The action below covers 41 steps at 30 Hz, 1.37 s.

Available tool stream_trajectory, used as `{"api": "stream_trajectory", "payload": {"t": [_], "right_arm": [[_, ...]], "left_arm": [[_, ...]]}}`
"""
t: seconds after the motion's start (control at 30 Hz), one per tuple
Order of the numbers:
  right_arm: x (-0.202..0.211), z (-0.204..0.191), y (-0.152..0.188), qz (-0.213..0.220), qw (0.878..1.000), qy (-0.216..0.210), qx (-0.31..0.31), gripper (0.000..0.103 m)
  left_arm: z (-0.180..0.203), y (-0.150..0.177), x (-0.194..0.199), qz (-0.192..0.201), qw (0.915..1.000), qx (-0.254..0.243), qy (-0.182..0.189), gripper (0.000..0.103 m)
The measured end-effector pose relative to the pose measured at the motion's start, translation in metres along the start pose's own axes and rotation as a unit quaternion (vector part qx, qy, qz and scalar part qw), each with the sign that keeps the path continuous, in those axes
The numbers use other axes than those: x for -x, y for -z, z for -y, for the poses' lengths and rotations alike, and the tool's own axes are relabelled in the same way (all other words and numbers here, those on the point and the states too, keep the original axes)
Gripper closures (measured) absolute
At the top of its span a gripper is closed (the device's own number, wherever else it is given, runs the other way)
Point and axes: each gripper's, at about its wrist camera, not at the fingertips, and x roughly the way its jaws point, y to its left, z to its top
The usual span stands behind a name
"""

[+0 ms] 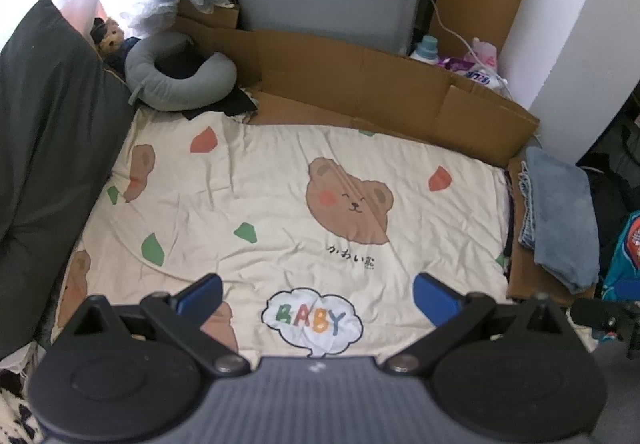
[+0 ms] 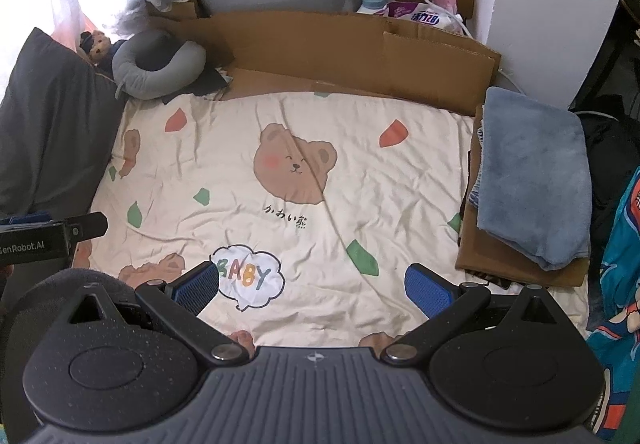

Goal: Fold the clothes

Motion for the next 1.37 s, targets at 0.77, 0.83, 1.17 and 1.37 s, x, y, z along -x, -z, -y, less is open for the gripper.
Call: {"api": "stream_trajectory", "payload": {"t": [0.77,0.83,1.17,1.37], "right_arm": [[-0.003,-0.005,0.0,-0.025,0.998,0.025,0.046,0.0],[-0.003,-0.007,0.001,-0.025,0.998,0.03,0.052,0.0],[-0.005,-0.007,-0.001,-0.029,0.998,0.028,0.055,0.0],[-0.005,-0.005,0.0,-0.029,0.998,0.026,0.052,0.0]], "left_arm": [[-0.004,0.005,0.005,0.016,0.9992,0.031,0.017,0.001],[-0.002,0.005,0.006,0.017,0.9993,0.028,0.016,0.001],[0.004,0.006,0.009,0.024,0.9996,0.015,0.006,0.001],[0.0,0.005,0.008,0.021,0.9995,0.022,0.01,0.001]]}}
